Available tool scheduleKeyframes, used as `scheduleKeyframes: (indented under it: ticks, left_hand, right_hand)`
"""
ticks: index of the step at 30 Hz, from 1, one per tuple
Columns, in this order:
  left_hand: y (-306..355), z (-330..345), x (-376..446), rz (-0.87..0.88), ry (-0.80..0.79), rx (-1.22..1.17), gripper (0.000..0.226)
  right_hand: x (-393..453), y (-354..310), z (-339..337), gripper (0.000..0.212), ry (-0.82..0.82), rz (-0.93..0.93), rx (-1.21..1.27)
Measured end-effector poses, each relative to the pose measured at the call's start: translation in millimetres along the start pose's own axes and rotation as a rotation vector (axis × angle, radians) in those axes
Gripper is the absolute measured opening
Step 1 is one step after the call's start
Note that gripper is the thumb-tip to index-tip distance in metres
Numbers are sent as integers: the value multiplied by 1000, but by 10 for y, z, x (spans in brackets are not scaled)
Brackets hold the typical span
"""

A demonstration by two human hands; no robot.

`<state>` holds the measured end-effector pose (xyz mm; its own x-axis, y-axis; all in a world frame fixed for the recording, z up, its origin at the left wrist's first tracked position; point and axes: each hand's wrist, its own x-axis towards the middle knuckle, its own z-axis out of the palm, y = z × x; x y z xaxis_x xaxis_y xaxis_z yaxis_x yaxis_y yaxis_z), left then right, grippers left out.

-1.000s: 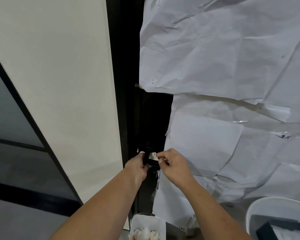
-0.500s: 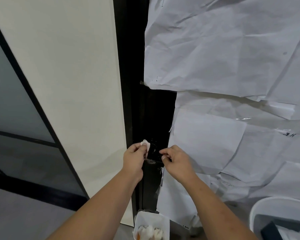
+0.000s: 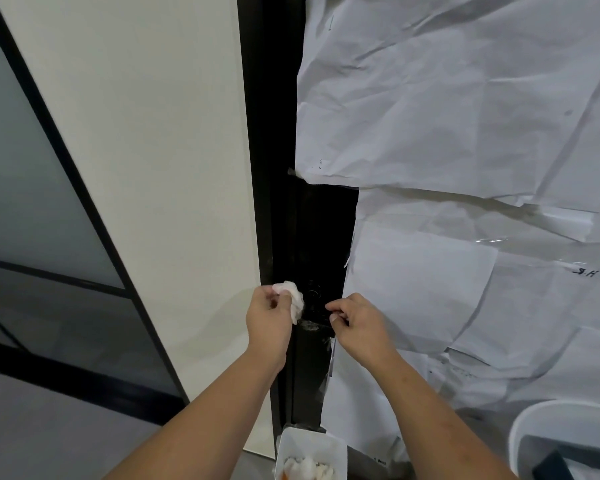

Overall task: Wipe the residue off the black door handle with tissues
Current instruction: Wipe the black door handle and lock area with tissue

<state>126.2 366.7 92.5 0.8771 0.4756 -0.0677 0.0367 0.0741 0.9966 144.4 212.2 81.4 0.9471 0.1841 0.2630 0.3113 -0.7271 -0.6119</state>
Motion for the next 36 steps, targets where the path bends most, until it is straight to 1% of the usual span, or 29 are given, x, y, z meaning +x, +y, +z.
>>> scheduleKeyframes:
  ticks: [2, 4, 7, 9, 10, 13, 15, 19, 20, 22, 23, 27, 29, 32, 34, 36]
  left_hand:
    - [104, 9, -10, 114, 63, 36, 2]
    - [203, 37, -1, 227, 100, 108, 9]
    - [251, 108, 67, 435, 97, 320, 15]
    - [207, 139, 150, 540, 39, 459, 17]
    - [187, 149, 189, 579, -6, 533, 22]
    - [95, 156, 286, 699, -124, 854, 31]
    - [58, 139, 294, 783, -158, 1045, 39]
    - [-17, 85, 302, 839, -137, 1245, 53]
    - [-19, 86, 299, 821, -160, 1300, 52]
    - [-6, 97, 272, 719, -217, 1403, 41]
    - [-14, 98, 264, 699, -225, 1443, 38]
    - [-14, 111, 299, 719, -230, 1534, 39]
    - [1, 120, 321, 707, -233, 1556, 40]
    - [-29, 138, 355, 695, -224, 1544, 34]
    - [-64, 148, 383, 683, -209, 1494, 34]
    - [-80, 144, 404, 651, -196, 1404, 39]
  right_hand:
    - [-3, -3, 2, 25, 1, -5, -3]
    - [-4, -4, -1, 25, 4, -10, -4]
    - [-5, -2, -3, 26, 6, -24, -8]
    - [-6, 5, 0, 26, 2, -19, -6]
    - [-5, 12, 2, 25, 1, -16, -6]
    - [3, 20, 4, 25, -1, -19, 6]
    - [6, 27, 4, 26, -3, -21, 12]
    - [6, 40, 12, 26, -2, -43, 12]
    - [10, 44, 12, 26, -2, -45, 8]
    - [16, 49, 15, 26, -3, -43, 1]
    - [15, 49, 18, 26, -5, -41, 2]
    - [5, 41, 12, 26, -8, -33, 11]
    - [-1, 36, 5, 26, -16, -27, 14]
    - [-13, 36, -10, 26, -18, -20, 16]
    - [-24, 37, -19, 25, -21, -19, 24]
    - [-32, 32, -22, 25, -24, -19, 29]
